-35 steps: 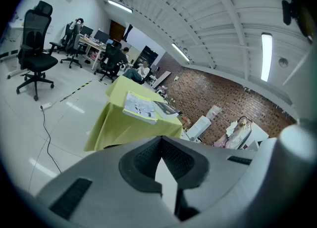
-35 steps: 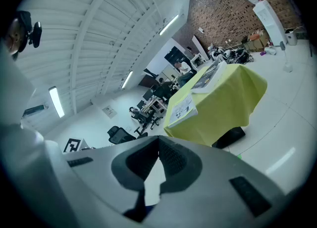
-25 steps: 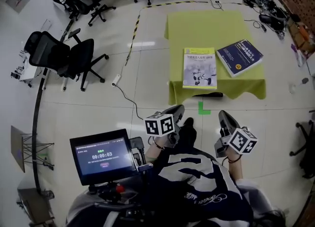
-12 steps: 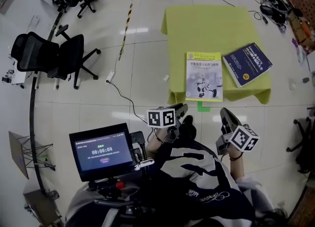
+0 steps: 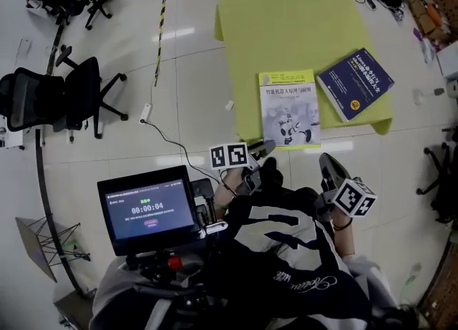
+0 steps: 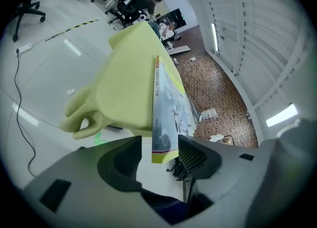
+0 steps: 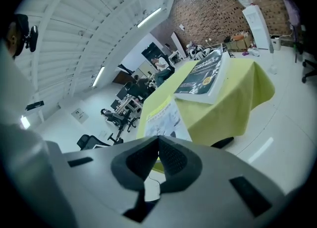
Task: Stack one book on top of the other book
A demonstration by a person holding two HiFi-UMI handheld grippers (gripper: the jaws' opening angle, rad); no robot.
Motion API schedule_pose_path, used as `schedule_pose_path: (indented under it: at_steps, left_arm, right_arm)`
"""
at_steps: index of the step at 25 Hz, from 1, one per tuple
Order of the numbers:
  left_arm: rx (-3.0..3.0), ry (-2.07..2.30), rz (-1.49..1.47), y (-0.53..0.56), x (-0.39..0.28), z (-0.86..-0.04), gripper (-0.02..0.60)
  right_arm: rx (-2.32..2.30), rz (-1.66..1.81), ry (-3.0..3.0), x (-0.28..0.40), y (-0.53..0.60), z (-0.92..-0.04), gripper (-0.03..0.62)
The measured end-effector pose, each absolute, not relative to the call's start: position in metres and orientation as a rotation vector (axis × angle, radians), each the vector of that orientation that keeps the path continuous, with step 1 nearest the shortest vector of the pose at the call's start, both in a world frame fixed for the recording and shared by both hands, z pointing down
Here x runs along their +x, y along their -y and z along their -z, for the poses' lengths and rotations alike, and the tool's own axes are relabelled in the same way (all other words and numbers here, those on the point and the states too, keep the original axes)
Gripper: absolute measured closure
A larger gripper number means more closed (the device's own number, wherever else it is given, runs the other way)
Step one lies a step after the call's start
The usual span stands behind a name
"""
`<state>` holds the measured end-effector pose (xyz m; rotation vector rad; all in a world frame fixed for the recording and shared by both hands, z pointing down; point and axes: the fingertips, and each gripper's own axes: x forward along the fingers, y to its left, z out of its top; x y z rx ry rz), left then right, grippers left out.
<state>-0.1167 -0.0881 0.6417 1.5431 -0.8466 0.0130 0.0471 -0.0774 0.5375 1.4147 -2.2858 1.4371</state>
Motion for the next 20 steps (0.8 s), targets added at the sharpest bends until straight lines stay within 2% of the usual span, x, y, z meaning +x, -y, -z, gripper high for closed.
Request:
schedule_pose_path:
  at_steps: [7,8,9,13,20]
  left_arm:
    - [1.424,0.748,0.058,0.113,-0.081,-0.658,0.364]
    - [1.417,0.733,0.075,0.115,-0.078,-0.657,0.376]
    - [1.418,0.719,0.085,0.116,-0.077,-0.655,0.415]
    - [1.439,0.691,0.090,0.113,-0.076,-0.646,0.473]
    - [1.461,0.714,0.032,0.113,-0.079,-0.635,0.489]
  right_arm:
    - [1.534,-1.480,2.191,0.077,0.077,-0.548,0.597]
    - [1.543,-1.481,2.184,0.081,0.077,-0.549,0.597]
    - [1.548,-1.483,2.179,0.083,0.077,-0.549,0.597]
    - [1.535,-1.495,2.167,0.092,0.084,-0.552,0.597]
    - [1.312,-1.478,2.280,0.087,0.129,-0.558,0.597]
